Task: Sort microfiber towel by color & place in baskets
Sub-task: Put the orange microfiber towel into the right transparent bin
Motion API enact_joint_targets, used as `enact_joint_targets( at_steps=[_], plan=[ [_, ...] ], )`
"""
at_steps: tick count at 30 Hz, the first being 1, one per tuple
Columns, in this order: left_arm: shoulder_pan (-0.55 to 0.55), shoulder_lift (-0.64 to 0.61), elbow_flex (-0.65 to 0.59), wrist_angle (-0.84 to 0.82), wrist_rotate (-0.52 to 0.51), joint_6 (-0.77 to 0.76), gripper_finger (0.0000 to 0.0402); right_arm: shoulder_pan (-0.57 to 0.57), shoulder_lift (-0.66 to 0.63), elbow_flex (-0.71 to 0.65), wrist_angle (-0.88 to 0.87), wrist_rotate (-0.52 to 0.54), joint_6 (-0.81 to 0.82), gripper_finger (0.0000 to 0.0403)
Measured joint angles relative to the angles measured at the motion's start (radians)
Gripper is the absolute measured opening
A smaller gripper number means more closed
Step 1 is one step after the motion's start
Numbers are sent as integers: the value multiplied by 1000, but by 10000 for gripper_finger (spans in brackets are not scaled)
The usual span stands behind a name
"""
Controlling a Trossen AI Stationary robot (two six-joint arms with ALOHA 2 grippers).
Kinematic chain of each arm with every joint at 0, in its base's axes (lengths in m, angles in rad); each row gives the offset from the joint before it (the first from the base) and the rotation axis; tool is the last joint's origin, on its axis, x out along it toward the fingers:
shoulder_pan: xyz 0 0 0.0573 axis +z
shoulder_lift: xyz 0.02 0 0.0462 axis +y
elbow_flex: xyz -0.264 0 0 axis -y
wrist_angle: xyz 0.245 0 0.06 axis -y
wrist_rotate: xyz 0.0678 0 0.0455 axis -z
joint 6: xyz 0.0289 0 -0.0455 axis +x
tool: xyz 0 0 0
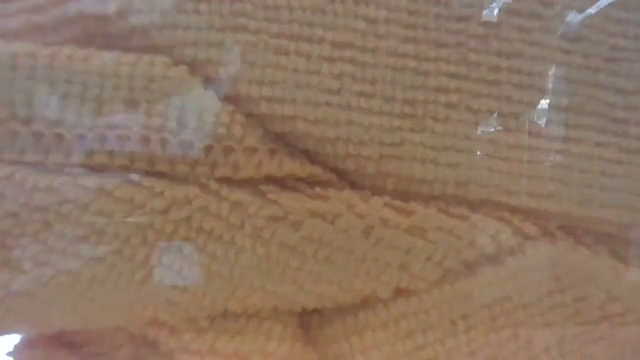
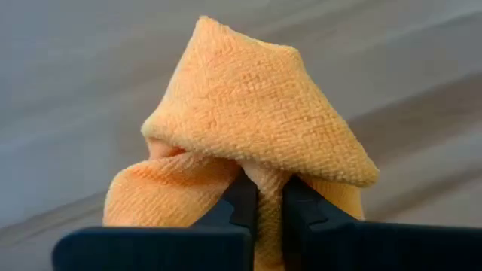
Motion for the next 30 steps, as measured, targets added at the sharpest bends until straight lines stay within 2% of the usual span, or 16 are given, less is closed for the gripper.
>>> enact_joint_targets(
  at_steps=[6,10,12,17,25,30],
  plan=[
    [-67,4,281,-118,-85,102,4,0,0,0,25,-48,-18,0],
    [-92,58,493,-305,-104,148,2,6,0,0,159,-97,-98,0],
    [-106,107,600,-388,-105,165,2,22,0,0,226,-86,-149,0],
    [-155,261,850,-521,-127,197,1,118,0,44,228,61,-220,0],
    [-190,461,1168,-548,-130,268,1,337,1,139,214,387,-414,0],
    [-182,512,1299,-536,-240,309,0,357,1,147,336,400,-496,0]
  ],
)
